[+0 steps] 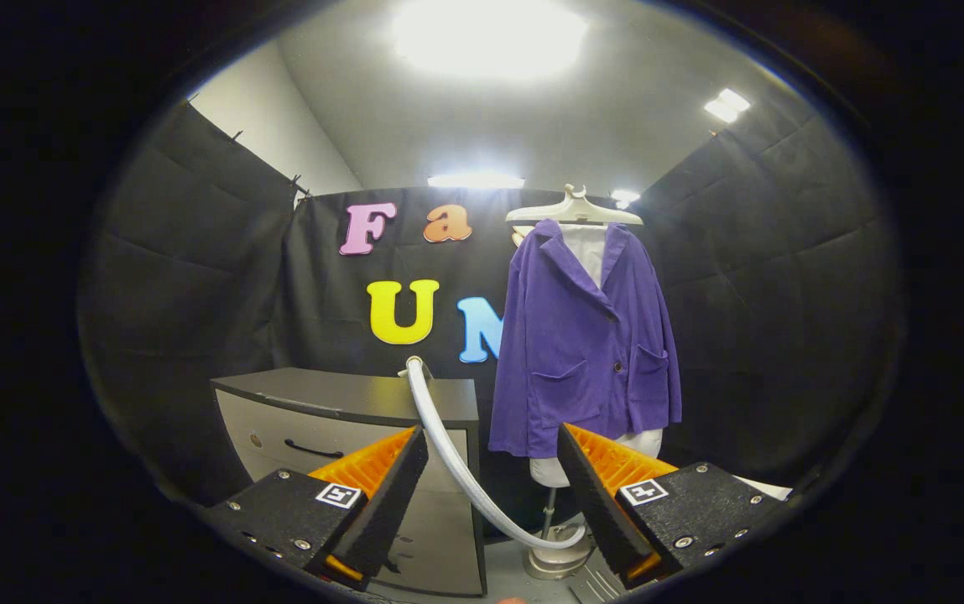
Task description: Iron the clothes twice with a garment steamer, once on the left side and once on the right side.
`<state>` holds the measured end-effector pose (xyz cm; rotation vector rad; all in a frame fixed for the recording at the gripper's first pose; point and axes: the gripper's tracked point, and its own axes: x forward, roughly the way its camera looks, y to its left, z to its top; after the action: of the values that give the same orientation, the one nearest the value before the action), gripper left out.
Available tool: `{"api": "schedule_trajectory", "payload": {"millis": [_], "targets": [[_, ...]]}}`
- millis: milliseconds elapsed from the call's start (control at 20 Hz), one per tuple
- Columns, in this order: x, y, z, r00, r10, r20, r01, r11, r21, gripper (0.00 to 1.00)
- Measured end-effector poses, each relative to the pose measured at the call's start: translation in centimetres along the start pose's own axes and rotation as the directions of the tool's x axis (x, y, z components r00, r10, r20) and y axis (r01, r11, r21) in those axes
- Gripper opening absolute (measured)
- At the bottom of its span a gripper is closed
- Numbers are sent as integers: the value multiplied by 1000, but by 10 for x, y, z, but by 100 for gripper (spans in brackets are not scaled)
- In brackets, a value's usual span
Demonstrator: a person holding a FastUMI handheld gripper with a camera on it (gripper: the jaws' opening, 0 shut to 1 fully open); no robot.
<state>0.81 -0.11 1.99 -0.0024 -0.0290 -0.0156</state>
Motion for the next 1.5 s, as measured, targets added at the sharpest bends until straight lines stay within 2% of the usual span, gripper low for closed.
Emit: {"api": "schedule_trajectory", "payload": {"millis": [400,750,1200,1500], "targets": [[9,9,9,1000,13,-15,-13,1000,0,95],[40,20,53,998,64,-17,-64,998,-2,96],[125,46,132,984,181,-5,-181,984,4,96],[192,68,149,967,243,-82,-243,970,5,95]]}}
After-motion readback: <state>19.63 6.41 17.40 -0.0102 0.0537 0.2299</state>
